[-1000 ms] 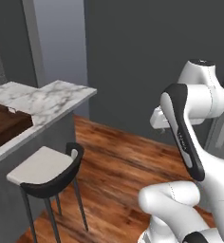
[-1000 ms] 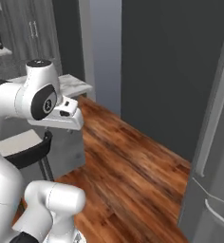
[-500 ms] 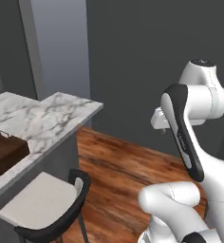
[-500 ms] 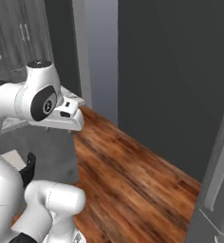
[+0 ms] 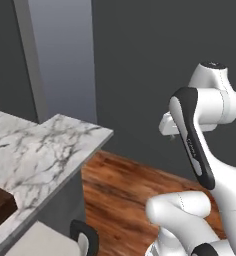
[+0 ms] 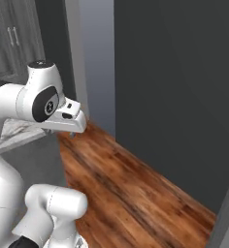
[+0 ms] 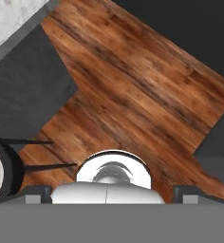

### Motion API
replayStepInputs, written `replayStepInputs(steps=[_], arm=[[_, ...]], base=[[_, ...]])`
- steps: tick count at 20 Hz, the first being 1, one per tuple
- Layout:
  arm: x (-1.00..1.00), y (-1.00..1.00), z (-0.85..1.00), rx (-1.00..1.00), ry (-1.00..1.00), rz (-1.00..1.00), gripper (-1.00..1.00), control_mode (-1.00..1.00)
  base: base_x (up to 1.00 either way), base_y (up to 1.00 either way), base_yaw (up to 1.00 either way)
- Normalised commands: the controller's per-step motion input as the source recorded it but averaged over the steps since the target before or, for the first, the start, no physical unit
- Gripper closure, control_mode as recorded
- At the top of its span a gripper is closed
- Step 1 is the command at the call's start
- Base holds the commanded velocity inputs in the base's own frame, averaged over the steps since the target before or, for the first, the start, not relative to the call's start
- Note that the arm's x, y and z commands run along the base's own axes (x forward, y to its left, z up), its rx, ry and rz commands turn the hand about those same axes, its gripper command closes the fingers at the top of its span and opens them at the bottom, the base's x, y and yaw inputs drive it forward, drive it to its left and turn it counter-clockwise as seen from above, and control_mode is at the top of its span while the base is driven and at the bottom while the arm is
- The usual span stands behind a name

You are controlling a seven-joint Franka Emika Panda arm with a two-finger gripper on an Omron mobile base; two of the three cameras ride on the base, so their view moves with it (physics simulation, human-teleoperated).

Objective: There is a tray on the dining counter. Grab the cup, mug, and pitcher and place them on the tray. The pitcher may be placed next to the tray if it cannot fit the tray.

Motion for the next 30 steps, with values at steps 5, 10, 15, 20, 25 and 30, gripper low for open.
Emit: replayStepInputs(steps=[5, 10, 15, 20, 25, 30], arm=[[0.00, 0.00, 0.00, 0.00, 0.00, 0.00, -1.00, 1.00], [0.00, 0.00, 0.00, 0.00, 0.00, 0.00, -1.00, 1.00], [0.00, 0.00, 0.00, 0.00, 0.00, 0.00, -1.00, 1.00], [0.00, 0.00, 0.00, 0.00, 0.00, 0.00, -1.00, 1.00], [0.00, 0.00, 0.00, 0.00, 0.00, 0.00, -1.00, 1.00], [0.00, 0.00, 0.00, 0.00, 0.00, 0.00, -1.00, 1.00]], base=[[0.88, 0.00, 0.00], [0.84, 0.00, 0.00], [0.77, 0.00, 0.00], [0.76, 0.00, 0.03], [0.59, 0.00, 0.21], [0.33, -0.26, 0.42]])
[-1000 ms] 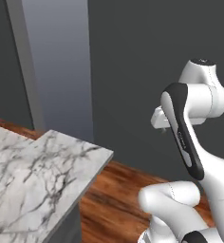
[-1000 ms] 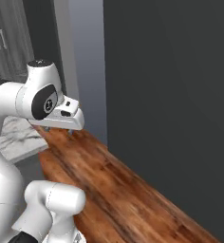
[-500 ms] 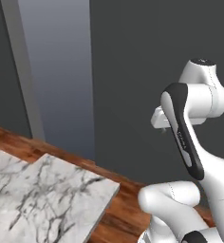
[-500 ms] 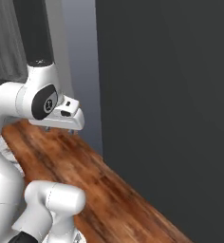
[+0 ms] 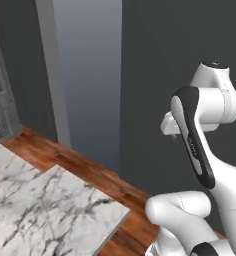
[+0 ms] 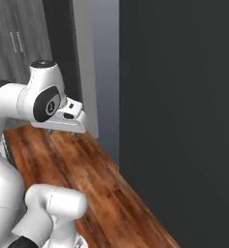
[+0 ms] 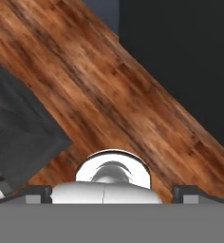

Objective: There is a tray on the dining counter. Grab the cup, mug, and pitcher and place them on the tray. The pitcher may be placed next to the tray if it cannot fit the tray.

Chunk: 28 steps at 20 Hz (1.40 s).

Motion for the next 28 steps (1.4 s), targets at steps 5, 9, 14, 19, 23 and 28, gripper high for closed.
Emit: replayStepInputs(steps=[5, 9, 14, 19, 23, 28], arm=[[0.00, 0.00, 0.00, 0.00, 0.00, 0.00, -1.00, 1.00], [0.00, 0.00, 0.00, 0.00, 0.00, 0.00, -1.00, 1.00], [0.00, 0.00, 0.00, 0.00, 0.00, 0.00, -1.00, 1.00], [0.00, 0.00, 0.00, 0.00, 0.00, 0.00, -1.00, 1.00], [0.00, 0.00, 0.00, 0.00, 0.00, 0.00, -1.00, 1.00], [0.00, 0.00, 0.00, 0.00, 0.00, 0.00, -1.00, 1.00]], base=[[0.18, -0.54, 0.52], [0.18, -0.70, 0.49], [0.22, -0.82, 0.46], [0.20, -0.62, 0.38], [0.33, -0.42, 0.32], [0.48, -0.14, 0.26]])
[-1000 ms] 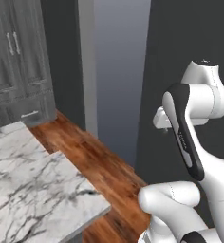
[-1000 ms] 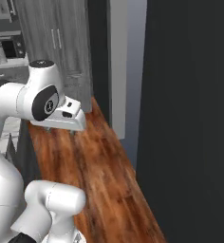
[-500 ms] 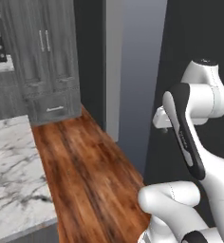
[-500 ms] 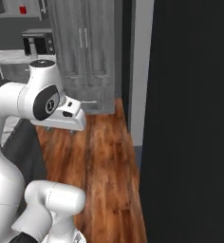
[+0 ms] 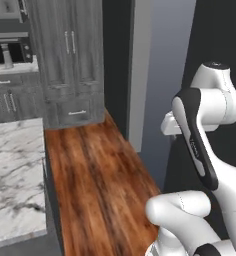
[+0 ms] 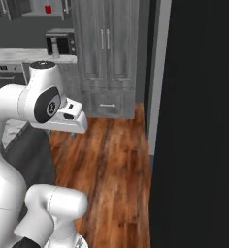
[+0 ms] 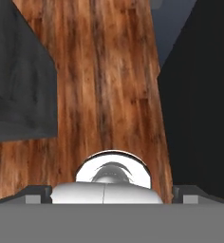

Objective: There is a tray on the dining counter. Grab the cup, mug, and pitcher and place them on the tray. The pitcher may be placed next to the tray if it cannot fit the tray.

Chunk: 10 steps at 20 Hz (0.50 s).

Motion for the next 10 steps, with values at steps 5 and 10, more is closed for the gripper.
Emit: replayStepInputs(steps=[5, 10], arm=[[0.00, 0.00, 0.00, 0.00, 0.00, 0.00, -1.00, 1.00], [0.00, 0.00, 0.00, 0.00, 0.00, 0.00, -1.00, 1.00]], base=[[0.68, 0.00, 0.22], [0.76, 0.00, 0.17]])
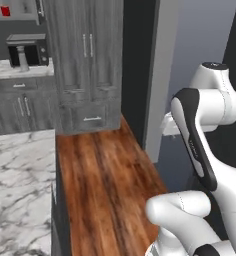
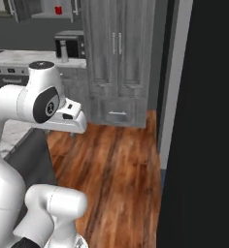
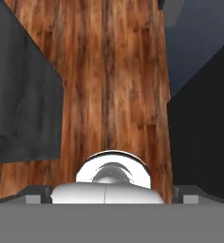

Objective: There is a tray on the dining counter. Grab the cup, mug, and pitcher and place them on the tray. The pitcher may be placed next to the tray if it cannot fit the tray.

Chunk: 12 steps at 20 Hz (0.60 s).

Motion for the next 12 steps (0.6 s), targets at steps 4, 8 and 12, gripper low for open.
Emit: replayStepInputs(steps=[4, 8, 12], arm=[[0.00, 0.00, 0.00, 0.00, 0.00, 0.00, -1.00, 1.00], [0.00, 0.00, 0.00, 0.00, 0.00, 0.00, -1.00, 1.00], [0.00, 0.00, 0.00, 0.00, 0.00, 0.00, -1.00, 1.00]], base=[[0.75, 0.00, 0.13], [0.76, 0.00, 0.08], [0.83, 0.00, 0.02]])
